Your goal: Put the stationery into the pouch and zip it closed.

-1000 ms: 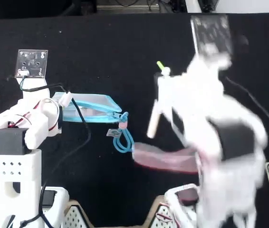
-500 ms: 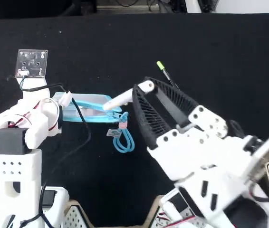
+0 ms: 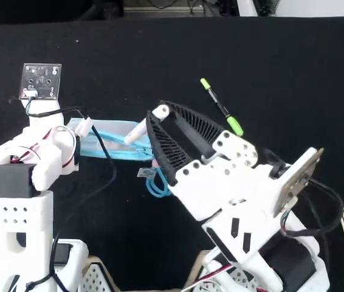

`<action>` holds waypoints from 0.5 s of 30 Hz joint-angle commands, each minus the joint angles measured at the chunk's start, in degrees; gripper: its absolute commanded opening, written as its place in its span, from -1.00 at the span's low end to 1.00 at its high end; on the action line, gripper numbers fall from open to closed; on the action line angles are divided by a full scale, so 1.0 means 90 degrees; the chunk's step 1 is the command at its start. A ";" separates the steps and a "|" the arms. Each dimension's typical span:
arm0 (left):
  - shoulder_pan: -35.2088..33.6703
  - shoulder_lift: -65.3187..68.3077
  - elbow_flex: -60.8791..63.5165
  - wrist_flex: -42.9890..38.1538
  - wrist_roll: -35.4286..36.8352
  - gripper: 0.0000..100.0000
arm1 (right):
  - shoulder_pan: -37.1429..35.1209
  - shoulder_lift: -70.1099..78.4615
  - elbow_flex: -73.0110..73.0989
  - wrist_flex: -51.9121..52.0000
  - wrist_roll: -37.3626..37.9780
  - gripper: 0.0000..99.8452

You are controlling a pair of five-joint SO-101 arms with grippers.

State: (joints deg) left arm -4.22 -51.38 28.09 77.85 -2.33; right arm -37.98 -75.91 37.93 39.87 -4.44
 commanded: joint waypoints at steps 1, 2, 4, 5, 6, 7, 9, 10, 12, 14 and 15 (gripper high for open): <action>0.0024 -0.0117 -0.0103 0.0010 -0.0059 -0.94 | -0.0088 -0.0044 0.0024 -0.0147 0.0332 -0.98; 0.0024 -0.0117 -0.0103 0.0010 -0.0059 -0.94 | -0.0078 -0.0083 0.0015 -0.0147 0.0361 -0.98; 0.0024 -0.0117 -0.0103 0.0010 -0.0059 -0.94 | -0.0078 -0.0093 -0.0151 -0.0127 0.0430 -0.98; 0.0024 -0.0117 -0.0103 0.0010 -0.0059 -0.94 | -0.0078 -0.0093 -0.0269 -0.0117 0.0430 -0.98; 0.0024 -0.0117 -0.0103 0.0010 -0.0059 -0.94 | -0.0078 -0.0093 -0.0386 -0.0137 0.0430 -0.98; 0.0024 -0.0117 -0.0103 0.0010 -0.0059 -0.94 | -0.0078 -0.0083 -0.0513 -0.0137 0.0420 -0.98; 0.0024 -0.0117 -0.0103 0.0010 -0.0059 -0.94 | -0.0078 -0.0044 -0.0669 -0.0127 0.0391 -0.98; 0.0024 -0.0117 -0.0103 0.0010 -0.0059 -0.94 | -0.0078 -0.0044 -0.0669 -0.0127 0.0391 -0.98; 0.0024 -0.0117 -0.0103 0.0010 -0.0059 -0.94 | -0.0078 -0.0034 -0.0532 -0.0137 0.0391 -0.98; 0.0024 -0.0117 -0.0103 0.0010 -0.0059 -0.94 | -0.0078 -0.0034 -0.0278 -0.0147 0.0430 -0.98; 0.0024 -0.0117 -0.0103 0.0010 -0.0059 -0.94 | -0.0078 -0.0034 -0.0161 -0.0147 0.0430 -0.98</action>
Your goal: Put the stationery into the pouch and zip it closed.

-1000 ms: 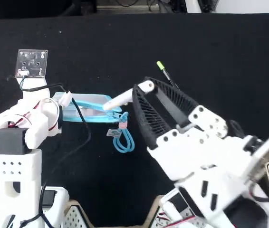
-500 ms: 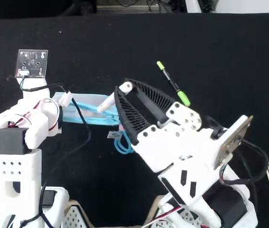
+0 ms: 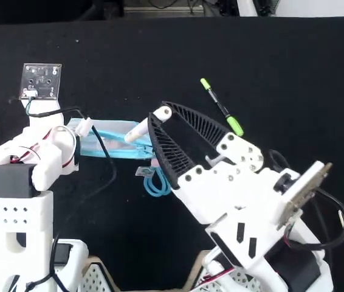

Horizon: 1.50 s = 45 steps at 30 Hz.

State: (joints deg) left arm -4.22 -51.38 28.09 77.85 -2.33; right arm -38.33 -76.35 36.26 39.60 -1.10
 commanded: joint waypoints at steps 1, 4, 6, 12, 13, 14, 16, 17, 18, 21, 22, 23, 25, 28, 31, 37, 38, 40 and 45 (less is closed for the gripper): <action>0.0024 -0.0117 -0.0103 0.0010 -0.0059 -0.94 | -0.0039 0.0015 0.0142 -0.0127 0.0059 -0.98; 0.0024 -0.0117 -0.0103 0.0010 -0.0059 -0.94 | -0.0039 0.0015 0.0523 -0.0371 0.0059 -0.98; 0.0024 -0.0117 -0.0103 0.0010 -0.0068 -0.94 | -0.0039 0.0015 0.0786 -0.0567 0.0059 -0.98; 0.0024 -0.0117 -0.0103 0.0010 -0.0068 -0.94 | -0.0039 0.0015 0.1519 -0.0938 0.0137 -0.98; 0.0024 -0.0117 -0.0103 0.0010 -0.0068 -0.94 | -0.0039 0.0015 0.1626 -0.0967 0.0293 -0.98; 0.0024 -0.0117 -0.0103 0.0010 -0.0068 -0.94 | -0.0039 0.0015 0.1724 -0.0967 0.0527 -0.98; 0.0024 -0.0117 -0.0103 0.0010 -0.0068 -0.94 | -0.0059 0.0015 0.1919 -0.0947 0.0967 -0.98; 0.0024 -0.0117 -0.0103 0.0010 -0.0068 -0.94 | -0.0127 0.0015 0.2007 -0.0928 0.1133 -0.98; 0.0024 -0.0117 -0.0103 0.0010 -0.0068 -0.94 | -0.0264 0.0015 0.2085 -0.0918 0.1299 -0.98; 0.0024 -0.0117 -0.0103 0.0000 -0.0059 -0.94 | -0.0879 0.0024 0.2310 -0.0928 0.1729 -0.98; 0.0024 -0.0117 -0.0103 0.0000 -0.0059 -0.94 | -0.1114 0.0024 0.2379 -0.0938 0.1856 -0.98; 0.0024 -0.0117 -0.0103 0.0010 -0.0059 -0.94 | -0.1289 0.0024 0.2447 -0.0947 0.1944 -0.98; 0.0024 -0.0117 -0.0103 0.0010 -0.0059 -0.94 | -0.1504 0.0044 0.2584 -0.0957 0.2032 -0.98; 0.0024 -0.0117 -0.0103 0.0010 -0.0059 -0.94 | -0.1504 0.0308 0.2730 -0.0957 0.2032 -0.98; 0.0024 -0.0117 -0.0103 0.0010 -0.0059 -0.94 | -0.1495 0.0806 0.2701 -0.0938 0.2032 -0.97; 0.0024 -0.0117 -0.0103 0.0010 -0.0059 -0.94 | -0.1524 0.1324 0.1675 -0.0195 0.1983 -0.65; 0.0024 -0.0117 -0.0103 0.0010 -0.0059 -0.94 | -0.1524 0.1324 0.1392 0.0088 0.1983 -0.62; 0.0024 -0.0117 -0.0103 0.0010 -0.0059 -0.94 | -0.1514 0.1236 0.0767 0.0723 0.1993 -0.64; 0.0024 -0.0117 -0.0103 0.0010 -0.0059 -0.94 | -0.1172 0.0630 -0.0825 0.2032 0.2022 -0.78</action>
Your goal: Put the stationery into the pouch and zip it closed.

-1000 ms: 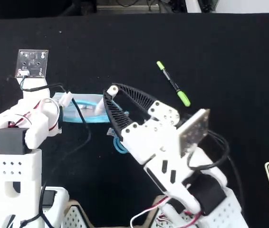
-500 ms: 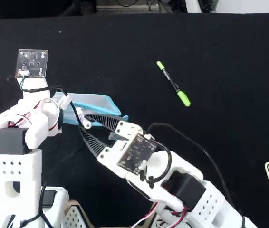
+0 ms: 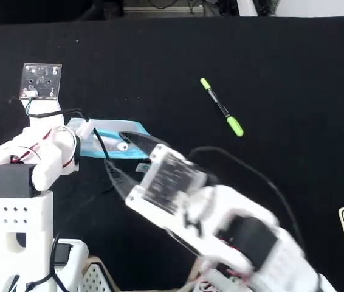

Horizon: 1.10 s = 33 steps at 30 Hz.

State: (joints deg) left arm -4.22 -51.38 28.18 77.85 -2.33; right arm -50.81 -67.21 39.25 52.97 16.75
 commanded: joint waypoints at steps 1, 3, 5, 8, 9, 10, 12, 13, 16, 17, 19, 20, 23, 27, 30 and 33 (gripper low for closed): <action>0.0024 -0.0117 -0.0112 0.0010 -0.0059 -0.94 | 0.0440 -0.0464 -0.1441 0.0723 0.0039 -0.80; 0.0024 -0.0117 -0.0112 0.0010 -0.0059 -0.94 | 0.1026 -0.0542 -0.1890 0.1065 0.0049 -0.83; 0.0024 -0.0117 -0.0112 0.0010 -0.0059 -0.94 | 0.1778 -0.0425 -0.2125 0.1446 0.0049 -0.82; 0.0024 -0.0117 -0.0112 0.0010 -0.0059 -0.94 | 0.2842 0.0044 -0.1988 0.1778 0.0010 -0.76; 0.0024 -0.0117 -0.0112 0.0010 -0.0059 -0.94 | 0.3096 0.0288 -0.1841 0.1827 0.0000 -0.75; 0.0024 -0.0117 -0.0112 0.0010 -0.0059 -0.94 | 0.3263 0.0552 -0.1685 0.1827 0.0000 -0.74; 0.0024 -0.0117 -0.0112 0.0010 -0.0059 -0.94 | 0.3448 0.1089 -0.1460 0.1807 0.0000 -0.74; 0.0024 -0.0117 -0.0112 0.0010 -0.0059 -0.94 | 0.3468 0.1304 -0.1402 0.1817 -0.0029 -0.74; 0.0024 -0.0117 -0.0112 0.0010 -0.0059 -0.94 | 0.3136 0.1548 -0.1411 0.1934 -0.0547 -0.74; 0.0024 -0.0117 -0.0112 0.0010 -0.0059 -0.94 | 0.2901 0.1470 -0.1411 0.1983 -0.0664 -0.74; 0.0024 -0.0117 -0.0112 0.0010 -0.0059 -0.94 | 0.2266 0.1167 -0.1402 0.2090 -0.0742 -0.74; 0.0024 -0.0117 -0.0112 0.0010 -0.0059 -0.94 | 0.1915 0.0962 -0.1372 0.2120 -0.0742 -0.74; 0.0024 -0.0117 -0.0112 0.0010 -0.0059 -0.94 | 0.0996 0.0493 -0.1226 0.2129 -0.0742 -0.75; 0.0024 -0.0117 -0.0112 0.0010 -0.0059 -0.94 | 0.0215 0.0523 -0.0630 0.1602 -0.0742 -0.75; 0.0024 -0.0117 -0.0112 0.0010 -0.0059 -0.94 | 0.0176 0.0825 -0.0249 0.0996 -0.0801 -0.74; 0.0024 -0.0117 -0.0112 0.0010 -0.0068 -0.94 | 0.0166 0.1138 -0.0103 0.0479 -0.0811 -0.74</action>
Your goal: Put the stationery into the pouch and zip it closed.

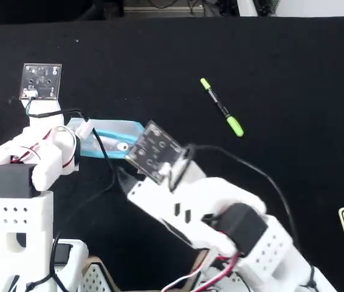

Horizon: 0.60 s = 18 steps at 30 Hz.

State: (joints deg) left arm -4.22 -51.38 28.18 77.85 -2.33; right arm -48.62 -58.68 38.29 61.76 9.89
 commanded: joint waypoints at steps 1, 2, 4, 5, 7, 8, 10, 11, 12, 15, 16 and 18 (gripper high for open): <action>0.0024 -0.0117 -0.0112 0.0010 -0.0068 -0.94 | -0.0078 0.0288 -0.0005 -0.0606 -0.0049 -0.74; 0.0024 -0.0117 -0.0112 0.0010 -0.0068 -0.94 | -0.0078 0.0366 -0.0015 -0.0703 -0.0107 -0.75; 0.0024 -0.0117 -0.0112 0.0010 -0.0068 -0.94 | -0.0078 0.0503 -0.0005 -0.0908 -0.0400 -0.75; 0.0024 -0.0117 -0.0112 0.0010 -0.0068 -0.94 | -0.0068 0.0581 0.0024 -0.0996 -0.0508 -0.75; 0.0024 -0.0117 -0.0112 0.0010 -0.0068 -0.94 | -0.0039 0.0767 0.0034 -0.1094 -0.0645 -0.75; 0.0024 -0.0117 -0.0112 0.0010 -0.0068 -0.94 | -0.0029 0.0845 0.0015 -0.1104 -0.0694 -0.75; 0.0024 -0.0117 -0.0112 0.0010 -0.0078 -0.94 | 0.0088 0.0923 -0.0024 -0.1114 -0.0889 -0.75; 0.0024 -0.0117 -0.0112 0.0010 -0.0078 -0.94 | 0.0137 0.0923 -0.0093 -0.1094 -0.0996 -0.75; 0.0024 -0.0117 -0.0112 0.0010 -0.0078 -0.94 | 0.0195 0.0923 -0.0171 -0.1065 -0.1074 -0.75; 0.0024 -0.0117 -0.0112 0.0010 -0.0078 -0.94 | 0.0283 0.0923 -0.0474 -0.0781 -0.1123 -0.75; 0.0024 -0.0117 -0.0112 0.0010 -0.0078 -0.94 | 0.0283 0.0923 -0.0552 -0.0674 -0.1123 -0.75; 0.0024 -0.0117 -0.0112 0.0010 -0.0078 -0.94 | 0.0303 0.0923 -0.0689 -0.0537 -0.1123 -0.75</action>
State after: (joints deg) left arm -4.22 -51.38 28.18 77.85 -2.68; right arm -47.47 -50.51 36.62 55.52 0.31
